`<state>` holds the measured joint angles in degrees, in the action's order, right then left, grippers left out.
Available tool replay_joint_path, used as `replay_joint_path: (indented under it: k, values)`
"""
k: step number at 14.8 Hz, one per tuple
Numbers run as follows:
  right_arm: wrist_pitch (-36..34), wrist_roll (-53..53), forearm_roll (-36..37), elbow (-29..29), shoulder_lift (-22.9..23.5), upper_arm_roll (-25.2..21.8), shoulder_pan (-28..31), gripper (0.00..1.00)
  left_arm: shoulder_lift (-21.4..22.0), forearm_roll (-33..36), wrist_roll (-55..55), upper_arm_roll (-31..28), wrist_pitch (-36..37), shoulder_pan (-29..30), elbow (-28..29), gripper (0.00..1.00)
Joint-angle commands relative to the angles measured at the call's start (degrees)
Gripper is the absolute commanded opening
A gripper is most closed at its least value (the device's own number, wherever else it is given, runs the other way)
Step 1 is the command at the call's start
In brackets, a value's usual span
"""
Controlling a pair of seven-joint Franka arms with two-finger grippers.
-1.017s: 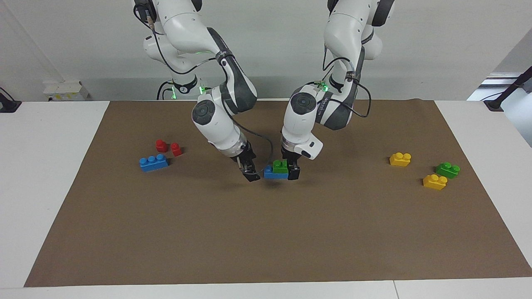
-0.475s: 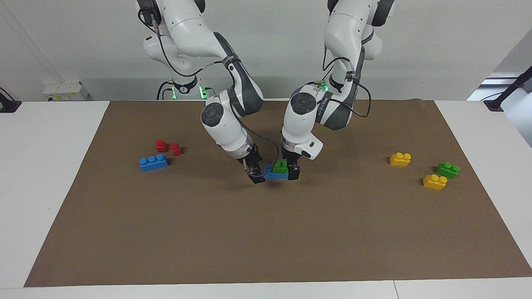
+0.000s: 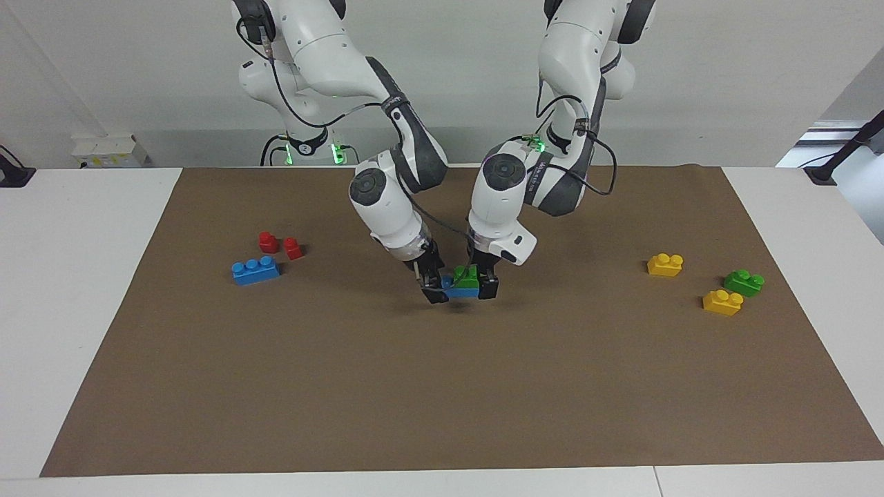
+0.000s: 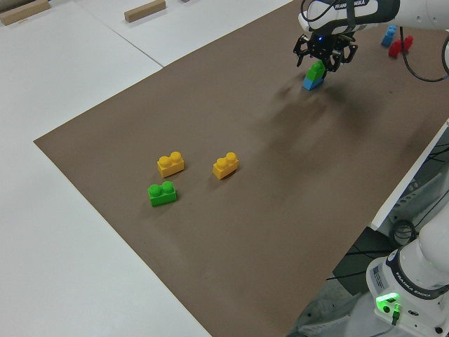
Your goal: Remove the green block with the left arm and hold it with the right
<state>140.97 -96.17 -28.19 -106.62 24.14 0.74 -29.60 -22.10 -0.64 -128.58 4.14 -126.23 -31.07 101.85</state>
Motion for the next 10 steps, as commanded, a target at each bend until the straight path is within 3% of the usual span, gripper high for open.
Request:
replay_joint_path:
  k: [1, 10]
  values:
    - [2.2, -0.2, -1.5, -1.0, 0.5, 0.0, -0.5, 1.00, 0.3, 1.3, -1.2, -0.6, 0.5, -0.7, 0.6, 1.00]
    - [6.7, 0.3, -1.5, -4.6, 0.1, 0.0, -0.5, 0.98, 0.3, 1.3, -1.2, -0.6, 0.1, -0.7, 0.6, 1.00]
